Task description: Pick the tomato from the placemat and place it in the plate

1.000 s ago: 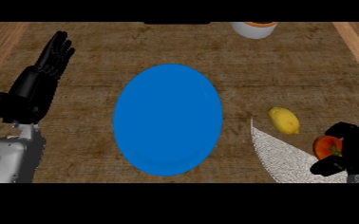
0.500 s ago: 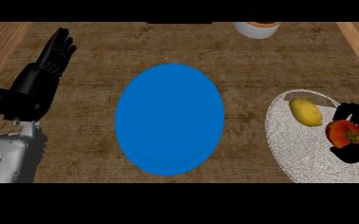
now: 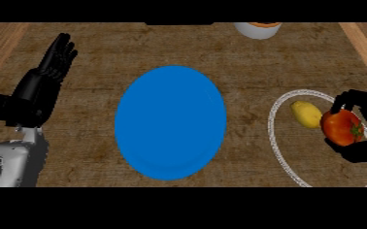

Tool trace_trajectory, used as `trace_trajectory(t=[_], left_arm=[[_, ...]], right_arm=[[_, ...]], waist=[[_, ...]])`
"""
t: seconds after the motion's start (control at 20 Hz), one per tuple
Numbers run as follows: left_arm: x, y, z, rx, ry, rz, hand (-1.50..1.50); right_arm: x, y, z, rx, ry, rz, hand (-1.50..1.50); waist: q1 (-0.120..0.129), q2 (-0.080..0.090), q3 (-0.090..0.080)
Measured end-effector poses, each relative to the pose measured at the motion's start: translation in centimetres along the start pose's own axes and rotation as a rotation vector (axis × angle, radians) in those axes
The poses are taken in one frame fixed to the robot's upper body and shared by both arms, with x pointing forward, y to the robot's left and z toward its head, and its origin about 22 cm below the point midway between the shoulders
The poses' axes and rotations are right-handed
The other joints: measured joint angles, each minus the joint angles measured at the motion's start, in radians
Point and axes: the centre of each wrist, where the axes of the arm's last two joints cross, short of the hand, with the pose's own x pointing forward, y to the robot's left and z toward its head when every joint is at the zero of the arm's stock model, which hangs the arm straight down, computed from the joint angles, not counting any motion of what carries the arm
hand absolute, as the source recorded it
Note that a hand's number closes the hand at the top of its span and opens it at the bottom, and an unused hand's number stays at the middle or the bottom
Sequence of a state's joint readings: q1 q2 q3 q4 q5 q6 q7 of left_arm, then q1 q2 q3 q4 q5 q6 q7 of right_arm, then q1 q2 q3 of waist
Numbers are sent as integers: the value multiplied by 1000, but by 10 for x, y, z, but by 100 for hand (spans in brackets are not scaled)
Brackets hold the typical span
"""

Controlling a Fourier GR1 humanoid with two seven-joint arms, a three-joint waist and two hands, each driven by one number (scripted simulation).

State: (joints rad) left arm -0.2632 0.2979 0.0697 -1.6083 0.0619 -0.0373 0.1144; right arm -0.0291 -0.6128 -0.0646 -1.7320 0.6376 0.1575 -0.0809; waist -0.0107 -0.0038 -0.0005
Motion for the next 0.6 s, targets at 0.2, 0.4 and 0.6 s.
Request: trace_trajectory(t=[0.2, 0.4, 0.6], left_arm=[[1, 4, 0, -2, 6, -3, 0], [0, 9, -1, -1, 6, -2, 0], [-3, 8, 2, -11, -2, 0, 0]], right_arm=[[33, -9, -3, -38, -128, -156, 150], [68, -20, 0, -37, -216, -242, 150], [109, -29, -4, -22, -265, -280, 150]], waist=[[2, -1, 0], [4, 1, 0], [10, 2, 0]])
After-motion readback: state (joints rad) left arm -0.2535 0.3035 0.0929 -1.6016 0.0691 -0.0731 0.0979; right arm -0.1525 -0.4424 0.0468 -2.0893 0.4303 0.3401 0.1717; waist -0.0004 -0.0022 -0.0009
